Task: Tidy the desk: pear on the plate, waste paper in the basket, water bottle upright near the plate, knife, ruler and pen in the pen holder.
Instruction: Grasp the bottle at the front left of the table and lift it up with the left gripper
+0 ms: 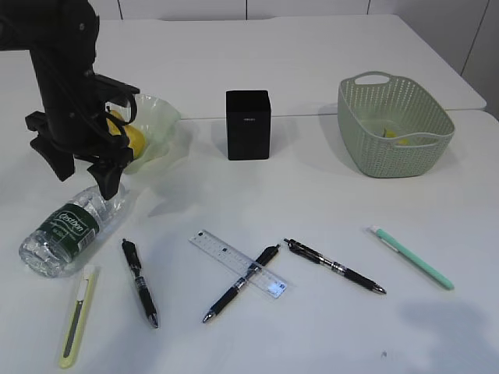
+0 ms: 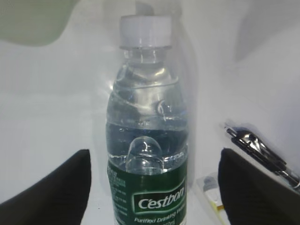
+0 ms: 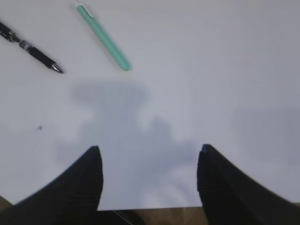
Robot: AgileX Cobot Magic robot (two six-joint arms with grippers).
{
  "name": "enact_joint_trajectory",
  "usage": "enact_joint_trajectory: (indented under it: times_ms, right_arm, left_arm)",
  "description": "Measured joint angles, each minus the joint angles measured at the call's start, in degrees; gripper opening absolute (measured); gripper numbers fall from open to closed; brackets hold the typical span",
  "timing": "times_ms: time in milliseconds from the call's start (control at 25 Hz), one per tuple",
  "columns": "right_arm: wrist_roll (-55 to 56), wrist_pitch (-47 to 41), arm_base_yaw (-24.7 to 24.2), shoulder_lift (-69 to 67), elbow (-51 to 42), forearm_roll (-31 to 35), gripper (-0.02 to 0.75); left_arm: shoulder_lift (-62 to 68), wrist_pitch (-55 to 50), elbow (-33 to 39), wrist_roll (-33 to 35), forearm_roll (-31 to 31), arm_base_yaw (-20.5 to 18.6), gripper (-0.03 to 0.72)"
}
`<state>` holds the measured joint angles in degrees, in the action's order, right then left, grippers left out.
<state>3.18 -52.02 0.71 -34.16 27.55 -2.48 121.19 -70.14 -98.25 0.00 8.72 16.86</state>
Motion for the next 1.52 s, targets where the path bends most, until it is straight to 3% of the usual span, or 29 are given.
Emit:
enact_joint_trajectory:
  times_ms: [1320,1520]
  right_arm:
    - [0.1,-0.1,0.0,0.0,0.0,0.1,0.496]
    - [0.1,-0.1,0.0,0.0,0.0,0.1,0.496]
  left_arm:
    - [8.7,6.5,-0.3,0.0,-0.3,-0.9,0.593]
    - [9.2,6.6,-0.3,0.0,-0.3,-1.4,0.522]
